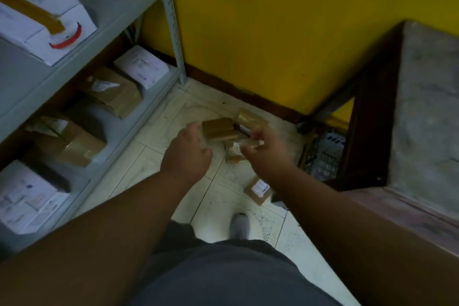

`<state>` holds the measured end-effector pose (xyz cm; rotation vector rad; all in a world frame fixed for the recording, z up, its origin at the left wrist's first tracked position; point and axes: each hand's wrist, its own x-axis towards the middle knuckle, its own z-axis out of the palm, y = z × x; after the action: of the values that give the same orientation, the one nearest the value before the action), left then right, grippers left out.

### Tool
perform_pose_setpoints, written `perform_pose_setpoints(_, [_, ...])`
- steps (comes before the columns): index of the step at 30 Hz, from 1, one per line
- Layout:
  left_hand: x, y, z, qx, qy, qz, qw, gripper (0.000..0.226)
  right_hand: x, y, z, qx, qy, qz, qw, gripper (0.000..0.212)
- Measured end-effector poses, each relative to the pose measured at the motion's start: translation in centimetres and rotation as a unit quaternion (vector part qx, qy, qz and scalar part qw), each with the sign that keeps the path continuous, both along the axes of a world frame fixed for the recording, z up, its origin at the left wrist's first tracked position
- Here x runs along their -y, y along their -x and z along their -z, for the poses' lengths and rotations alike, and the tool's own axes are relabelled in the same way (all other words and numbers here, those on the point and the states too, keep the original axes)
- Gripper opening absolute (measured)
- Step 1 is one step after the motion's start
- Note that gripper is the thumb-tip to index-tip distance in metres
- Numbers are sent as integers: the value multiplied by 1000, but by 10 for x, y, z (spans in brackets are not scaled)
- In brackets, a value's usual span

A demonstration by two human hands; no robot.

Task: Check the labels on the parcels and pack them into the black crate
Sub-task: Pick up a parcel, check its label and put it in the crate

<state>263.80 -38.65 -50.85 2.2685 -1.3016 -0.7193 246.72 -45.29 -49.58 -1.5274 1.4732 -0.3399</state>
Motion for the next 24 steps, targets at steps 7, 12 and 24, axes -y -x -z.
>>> perform_pose_setpoints(7, [53, -76, 10, -24, -18, 5, 1000, 59, 75, -87, 26, -3, 5, 34, 999, 31])
perform_pose_setpoints(12, [118, -139, 31, -26, -47, 78, 996, 58, 112, -140, 49, -10, -7, 67, 998, 36])
perform_pose_setpoints(24, [256, -176, 299, -73, -216, 95, 969, 55, 230, -185, 312, -74, -121, 40, 989, 35])
